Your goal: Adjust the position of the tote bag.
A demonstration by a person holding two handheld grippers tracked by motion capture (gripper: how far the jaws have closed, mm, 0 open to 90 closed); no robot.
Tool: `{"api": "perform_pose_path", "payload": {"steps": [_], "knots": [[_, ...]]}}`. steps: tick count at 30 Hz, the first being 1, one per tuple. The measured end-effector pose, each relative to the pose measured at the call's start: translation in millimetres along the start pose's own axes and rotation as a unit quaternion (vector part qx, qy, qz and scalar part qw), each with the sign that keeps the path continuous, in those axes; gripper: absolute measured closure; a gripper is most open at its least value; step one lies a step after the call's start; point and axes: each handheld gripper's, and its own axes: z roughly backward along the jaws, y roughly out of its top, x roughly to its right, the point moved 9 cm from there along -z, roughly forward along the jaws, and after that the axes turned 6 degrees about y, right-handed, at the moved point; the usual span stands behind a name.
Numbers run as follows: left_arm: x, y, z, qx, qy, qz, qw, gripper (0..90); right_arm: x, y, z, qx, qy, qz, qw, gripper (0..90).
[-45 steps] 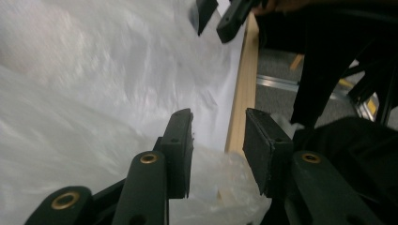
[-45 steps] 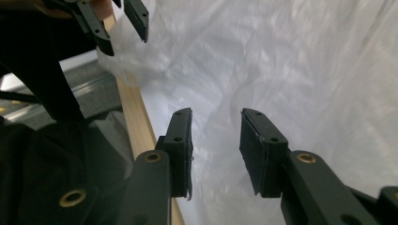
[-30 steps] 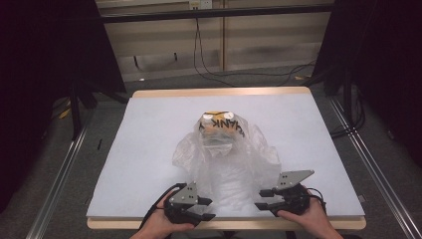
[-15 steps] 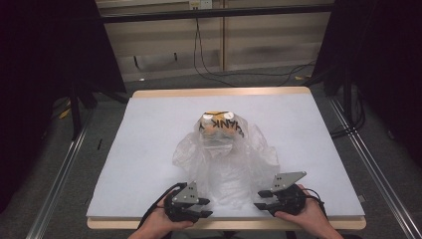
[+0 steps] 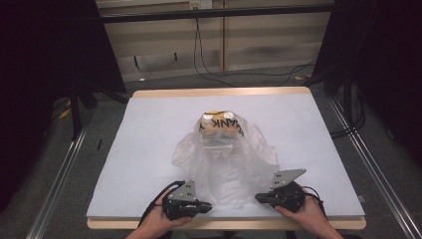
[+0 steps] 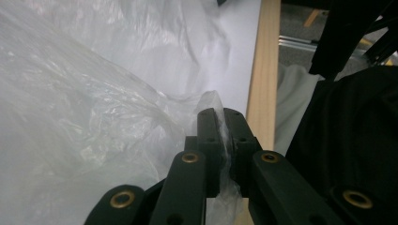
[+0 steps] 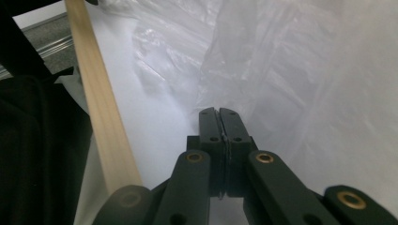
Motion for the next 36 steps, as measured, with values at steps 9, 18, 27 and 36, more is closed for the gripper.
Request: {"api": "perform_pose_path", "payload": {"steps": [9, 18, 27, 36], "knots": [[5.7, 10.7, 6.5, 0.042, -0.021, 0.007, 0.9989, 86.7, -8.4, 13.7, 8.5, 0.043, 0.018, 0.018, 0.9988, 90.0], [-2.3, 17.0, 15.0, 0.064, -0.005, 0.019, 0.9978, 86.8, -6.9, 27.0, 17.0, 0.082, 0.019, 0.022, 0.9962, 90.0], [-8.3, 30.4, 34.0, 0.108, 0.007, 0.017, 0.9940, 86.8, -11.2, 44.8, 29.6, 0.124, 0.030, 0.023, 0.9915, 90.0], [-17.5, 52.5, 54.8, 0.150, 0.027, 0.017, 0.9881, 87.1, -6.4, 72.3, 56.4, 0.174, 0.017, 0.034, 0.9840, 90.0]]}}
